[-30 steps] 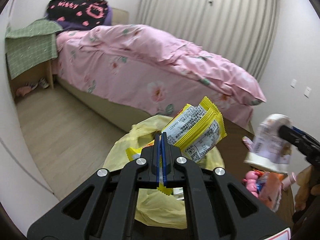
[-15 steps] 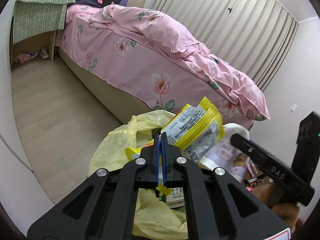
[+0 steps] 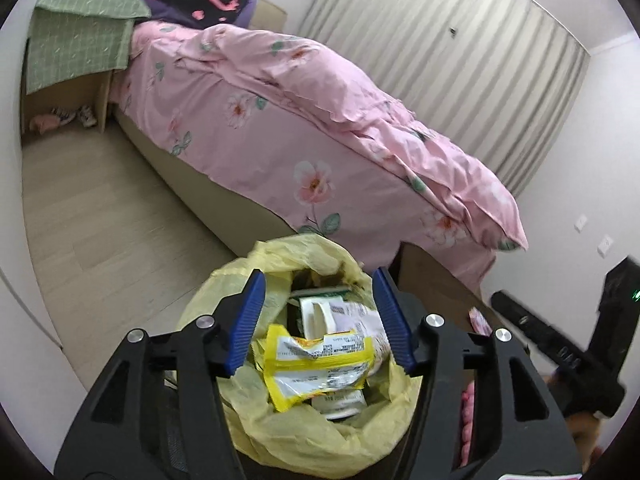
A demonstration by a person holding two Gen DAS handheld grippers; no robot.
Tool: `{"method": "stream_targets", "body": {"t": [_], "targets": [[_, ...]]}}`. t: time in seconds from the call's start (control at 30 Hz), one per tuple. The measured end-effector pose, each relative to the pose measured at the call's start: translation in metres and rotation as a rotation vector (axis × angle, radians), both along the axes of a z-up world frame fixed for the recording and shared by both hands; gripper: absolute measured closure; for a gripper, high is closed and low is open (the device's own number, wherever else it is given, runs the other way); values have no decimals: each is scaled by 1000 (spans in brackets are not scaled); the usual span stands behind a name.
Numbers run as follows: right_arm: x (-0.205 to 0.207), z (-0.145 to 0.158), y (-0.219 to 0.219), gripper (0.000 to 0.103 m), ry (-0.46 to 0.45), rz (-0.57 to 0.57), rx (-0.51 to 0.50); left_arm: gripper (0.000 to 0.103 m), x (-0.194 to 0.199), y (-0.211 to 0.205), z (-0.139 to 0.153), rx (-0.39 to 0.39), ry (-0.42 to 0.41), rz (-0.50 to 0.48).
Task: Collect trash
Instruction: 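Open both grippers to drop yellow packet and white cup into the yellow bag, then grasp pink candy wrapper with left gripper while right gripper moves over the table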
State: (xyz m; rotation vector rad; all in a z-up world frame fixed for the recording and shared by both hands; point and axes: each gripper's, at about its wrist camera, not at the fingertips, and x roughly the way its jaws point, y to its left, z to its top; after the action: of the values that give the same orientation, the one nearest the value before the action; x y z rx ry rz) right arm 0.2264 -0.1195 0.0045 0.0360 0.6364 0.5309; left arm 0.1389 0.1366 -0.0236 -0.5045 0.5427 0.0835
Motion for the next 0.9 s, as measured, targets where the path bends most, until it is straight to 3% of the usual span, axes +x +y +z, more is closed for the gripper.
{"method": "stream_targets", "body": {"t": [0.17,0.33,0.5,0.57,0.67,0.8,0.9], "targets": [[-27,23,-61,49,-95,-86,-43,46,-2,-32,4,30,-8,-101],[-46,33,-126,41,-170,-181,-65,45,-2,-74,9,51,-26,-232],[-38,27,-172,40,-89,-195,-129,45,6,-126,14,79,-46,-397],[-36,21,-186,40,-85,-213,-160,44,23,-151,22,80,-74,-508],[-38,10,-209,41,-81,-276,-172,39,58,-190,30,146,-101,-662],[-50,-7,-229,43,-67,-325,-168,39,124,-242,19,196,-14,-818],[-64,-23,-243,43,-63,-357,-179,39,163,-281,13,357,-68,-873]]}}
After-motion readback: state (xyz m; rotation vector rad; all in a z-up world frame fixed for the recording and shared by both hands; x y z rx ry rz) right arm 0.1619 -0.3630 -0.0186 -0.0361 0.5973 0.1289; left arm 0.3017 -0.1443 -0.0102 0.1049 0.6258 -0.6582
